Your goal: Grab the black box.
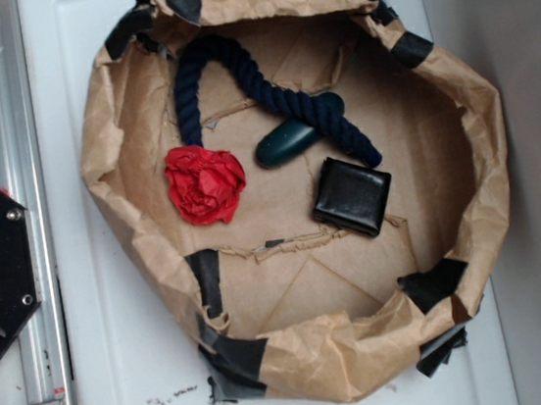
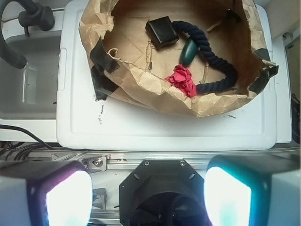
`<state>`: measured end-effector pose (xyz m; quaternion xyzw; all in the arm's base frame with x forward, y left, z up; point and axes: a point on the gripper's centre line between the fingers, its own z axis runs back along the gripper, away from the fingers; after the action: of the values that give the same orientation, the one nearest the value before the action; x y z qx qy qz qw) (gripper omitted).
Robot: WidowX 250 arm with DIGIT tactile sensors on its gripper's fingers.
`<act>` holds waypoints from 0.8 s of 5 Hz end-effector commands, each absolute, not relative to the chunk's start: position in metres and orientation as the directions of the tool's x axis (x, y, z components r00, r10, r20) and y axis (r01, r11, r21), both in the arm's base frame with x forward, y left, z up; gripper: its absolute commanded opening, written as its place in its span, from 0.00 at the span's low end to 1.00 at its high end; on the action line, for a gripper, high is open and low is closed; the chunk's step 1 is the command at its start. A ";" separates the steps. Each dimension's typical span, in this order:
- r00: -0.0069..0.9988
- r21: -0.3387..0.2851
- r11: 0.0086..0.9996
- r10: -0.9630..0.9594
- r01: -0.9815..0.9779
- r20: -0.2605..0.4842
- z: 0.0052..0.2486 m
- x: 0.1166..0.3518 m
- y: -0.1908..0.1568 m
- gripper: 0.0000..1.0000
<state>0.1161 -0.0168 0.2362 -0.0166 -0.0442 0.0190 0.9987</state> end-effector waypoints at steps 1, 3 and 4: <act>0.995 -0.035 0.999 0.039 -0.036 0.088 0.236 0.116 -0.017 1.00; 0.950 0.101 0.988 -0.139 0.115 0.278 0.255 0.213 0.018 1.00; 0.945 0.138 0.972 -0.222 0.193 0.241 0.207 0.246 0.024 1.00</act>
<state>0.2433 0.0186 0.1953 0.0490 -0.1071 -0.1178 0.9860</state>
